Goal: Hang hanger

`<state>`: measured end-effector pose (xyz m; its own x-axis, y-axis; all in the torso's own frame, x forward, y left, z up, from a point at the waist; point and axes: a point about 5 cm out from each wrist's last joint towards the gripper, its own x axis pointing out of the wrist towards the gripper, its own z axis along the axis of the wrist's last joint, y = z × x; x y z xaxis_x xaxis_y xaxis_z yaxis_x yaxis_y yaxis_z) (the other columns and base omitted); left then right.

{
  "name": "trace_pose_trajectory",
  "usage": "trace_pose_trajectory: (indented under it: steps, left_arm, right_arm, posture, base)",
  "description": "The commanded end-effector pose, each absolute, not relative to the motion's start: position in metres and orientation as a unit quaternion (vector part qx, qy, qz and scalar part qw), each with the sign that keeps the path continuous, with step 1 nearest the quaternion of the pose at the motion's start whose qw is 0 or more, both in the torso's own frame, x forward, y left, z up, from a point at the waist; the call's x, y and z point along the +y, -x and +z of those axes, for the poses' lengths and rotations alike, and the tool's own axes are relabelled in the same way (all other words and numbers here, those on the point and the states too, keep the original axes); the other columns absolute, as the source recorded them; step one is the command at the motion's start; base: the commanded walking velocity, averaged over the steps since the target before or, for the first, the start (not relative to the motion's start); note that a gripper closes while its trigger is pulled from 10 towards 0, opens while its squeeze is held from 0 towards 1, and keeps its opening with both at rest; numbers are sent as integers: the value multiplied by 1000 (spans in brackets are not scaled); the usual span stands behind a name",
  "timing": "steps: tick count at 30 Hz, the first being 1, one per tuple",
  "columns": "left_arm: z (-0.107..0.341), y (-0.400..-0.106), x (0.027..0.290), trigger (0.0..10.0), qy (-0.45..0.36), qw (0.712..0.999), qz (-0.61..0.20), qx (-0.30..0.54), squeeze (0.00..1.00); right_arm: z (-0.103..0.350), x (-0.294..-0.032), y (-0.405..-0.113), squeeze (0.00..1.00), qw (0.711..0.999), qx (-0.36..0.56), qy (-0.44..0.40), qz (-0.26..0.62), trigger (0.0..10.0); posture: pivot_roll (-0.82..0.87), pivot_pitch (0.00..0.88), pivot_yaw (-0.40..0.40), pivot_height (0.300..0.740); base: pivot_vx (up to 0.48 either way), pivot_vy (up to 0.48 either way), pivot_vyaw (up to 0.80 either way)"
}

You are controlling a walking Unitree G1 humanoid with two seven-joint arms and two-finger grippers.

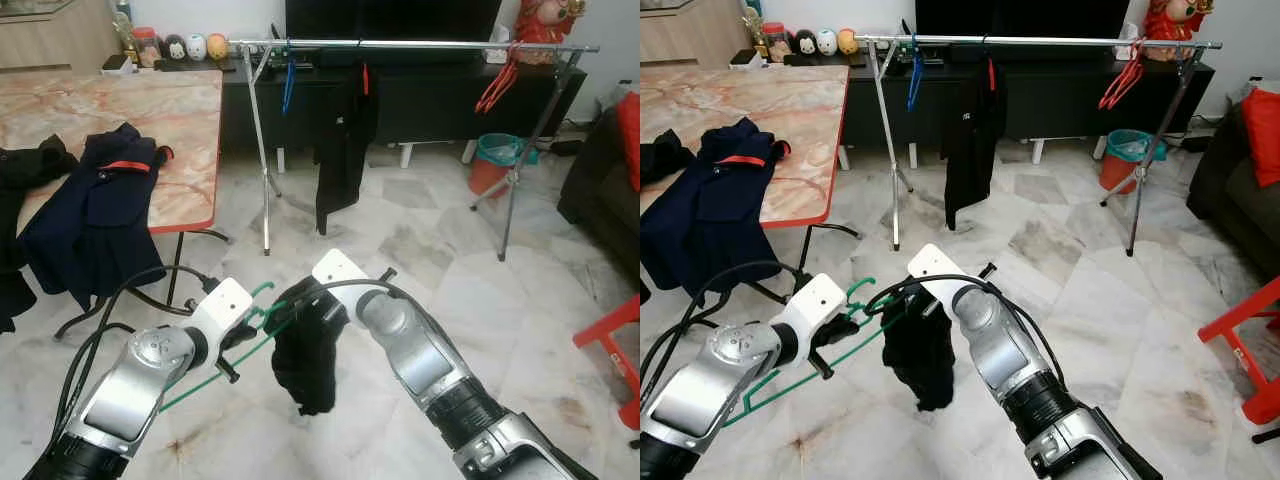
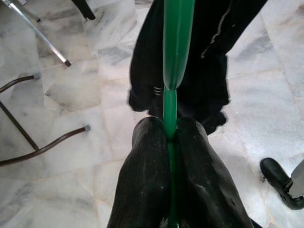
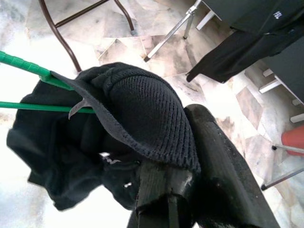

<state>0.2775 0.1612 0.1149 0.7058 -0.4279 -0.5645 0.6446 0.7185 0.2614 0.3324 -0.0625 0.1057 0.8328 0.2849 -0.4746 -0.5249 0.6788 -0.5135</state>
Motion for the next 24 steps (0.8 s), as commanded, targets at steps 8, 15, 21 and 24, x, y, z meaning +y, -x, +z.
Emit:
trace_pose_trajectory:
  steps: [8,15,21,24]
  left_arm:
    - [117,-279,165,10000,-274,884,-289,246,0]
    - [117,-281,165,10000,-269,891,-278,238,0]
    - [125,-277,153,10000,-197,902,-322,210,0]
    - [128,-272,147,10000,-167,897,-356,202,0]
  right_arm:
    - [97,-54,-322,0,853,189,388,295,10000]
    - [94,-51,-318,0,840,195,398,313,10000]
    - [99,-44,-317,0,845,178,378,333,10000]
    - [107,-35,-317,0,847,139,370,356,10000]
  posture:
    - [140,0,-38,740]
    - [140,0,-39,740]
    - [139,0,-38,740]
    - [140,0,-37,740]
  base:
    - [0,0,0]
    - [0,0,0]
    - [0,0,0]
    - [0,0,0]
